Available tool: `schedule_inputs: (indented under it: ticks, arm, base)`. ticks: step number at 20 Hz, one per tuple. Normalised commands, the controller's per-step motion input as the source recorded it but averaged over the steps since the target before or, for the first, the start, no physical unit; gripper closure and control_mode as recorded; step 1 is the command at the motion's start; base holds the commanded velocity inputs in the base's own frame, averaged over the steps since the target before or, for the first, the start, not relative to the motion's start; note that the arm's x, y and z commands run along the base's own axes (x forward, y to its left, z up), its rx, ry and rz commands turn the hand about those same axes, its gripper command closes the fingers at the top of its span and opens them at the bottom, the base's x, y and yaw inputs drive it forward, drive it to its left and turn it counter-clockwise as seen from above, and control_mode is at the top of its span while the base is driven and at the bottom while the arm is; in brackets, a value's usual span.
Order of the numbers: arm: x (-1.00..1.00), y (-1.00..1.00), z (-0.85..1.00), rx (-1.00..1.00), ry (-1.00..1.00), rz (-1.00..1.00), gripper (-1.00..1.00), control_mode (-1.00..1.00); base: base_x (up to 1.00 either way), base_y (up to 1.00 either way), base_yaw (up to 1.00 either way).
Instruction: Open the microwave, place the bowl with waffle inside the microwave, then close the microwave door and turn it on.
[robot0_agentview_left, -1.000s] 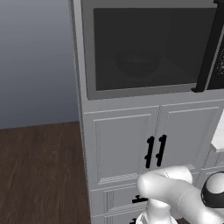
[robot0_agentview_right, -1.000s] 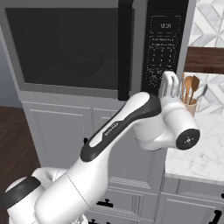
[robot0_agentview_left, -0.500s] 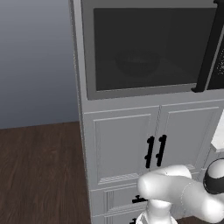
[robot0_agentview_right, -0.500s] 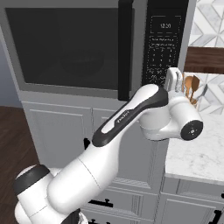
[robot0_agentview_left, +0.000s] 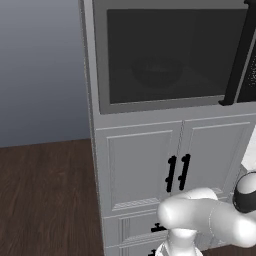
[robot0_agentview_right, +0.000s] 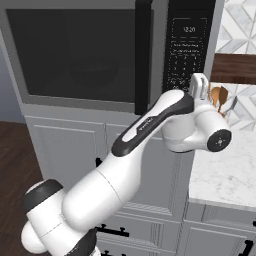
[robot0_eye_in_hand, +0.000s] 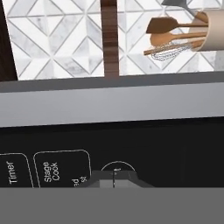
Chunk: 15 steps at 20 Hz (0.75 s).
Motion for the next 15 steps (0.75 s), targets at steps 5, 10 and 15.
schedule_inputs:
  ticks: [5, 10, 15]
  arm:
    - [0.47, -0.01, -0.12, 0.00, 0.00, 0.00, 1.00, -1.00]
    - [-0.08, -0.18, -0.09, 0.00, 0.00, 0.00, 1.00, -1.00]
    - [-1.00, -0.12, 0.11, 0.00, 0.00, 0.00, 1.00, -1.00]
  base:
    - [0.00, 0.00, 0.00]
    - [0.00, 0.00, 0.00]
    - [0.00, 0.00, 0.00]
